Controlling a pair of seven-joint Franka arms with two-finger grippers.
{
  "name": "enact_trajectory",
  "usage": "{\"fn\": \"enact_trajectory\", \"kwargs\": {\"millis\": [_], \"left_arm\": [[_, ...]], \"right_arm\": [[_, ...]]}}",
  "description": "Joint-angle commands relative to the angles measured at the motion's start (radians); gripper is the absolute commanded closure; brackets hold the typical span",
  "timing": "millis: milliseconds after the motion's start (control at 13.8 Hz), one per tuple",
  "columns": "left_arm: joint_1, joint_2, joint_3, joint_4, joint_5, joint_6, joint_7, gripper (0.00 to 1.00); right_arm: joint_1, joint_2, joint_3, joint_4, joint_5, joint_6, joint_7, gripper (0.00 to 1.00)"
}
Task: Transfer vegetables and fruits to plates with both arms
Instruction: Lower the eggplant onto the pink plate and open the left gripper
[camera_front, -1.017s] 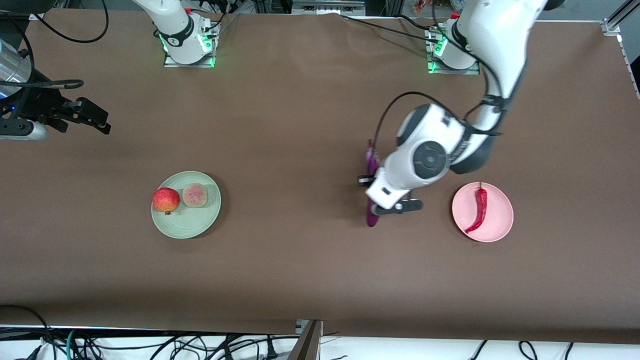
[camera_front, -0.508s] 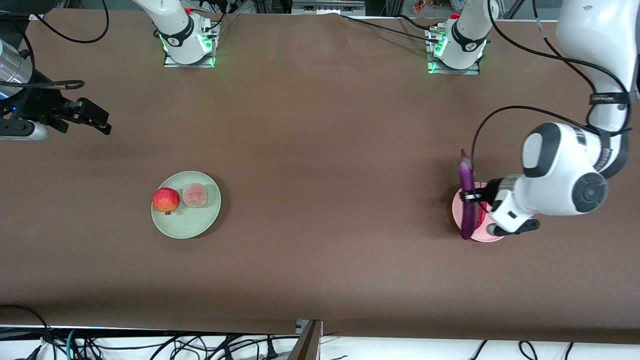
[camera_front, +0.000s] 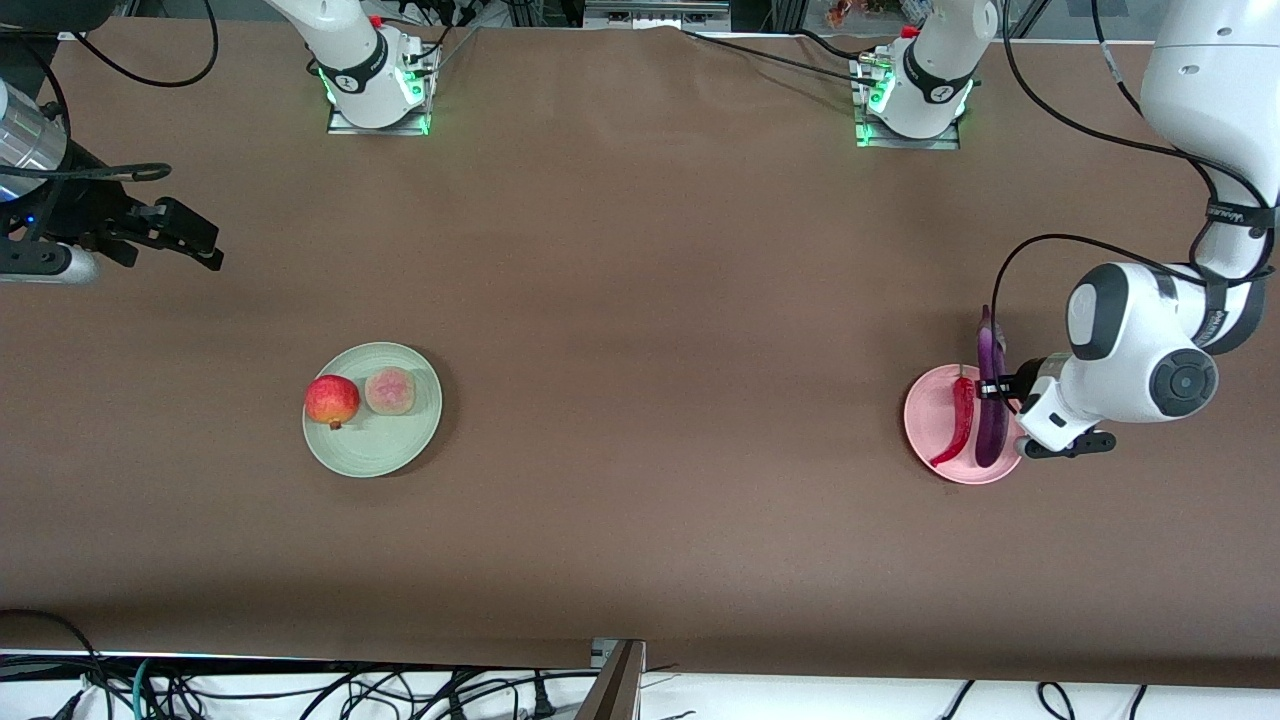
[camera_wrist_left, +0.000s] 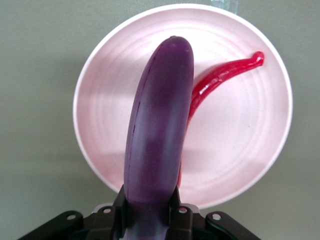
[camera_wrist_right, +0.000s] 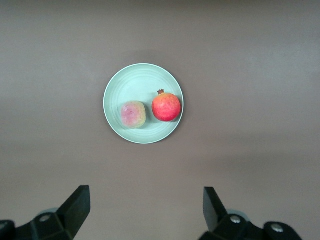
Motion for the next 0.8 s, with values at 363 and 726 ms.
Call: {"fn": "enact_trajectory", "kwargs": {"millis": [363, 726], "left_arm": [[0.016, -0.056, -0.02, 0.008, 0.01, 0.037, 0.01, 0.0], [0.014, -0.258, -0.037, 0.025, 0.002, -0.002, -0.001, 0.0]], "right_arm": [[-0.016, 0.009, 0.016, 0.017, -0.013, -0.004, -0.003, 0.0], [-0.016, 0.009, 0.016, 0.017, -0.013, -0.005, 0.0, 0.0]]}}
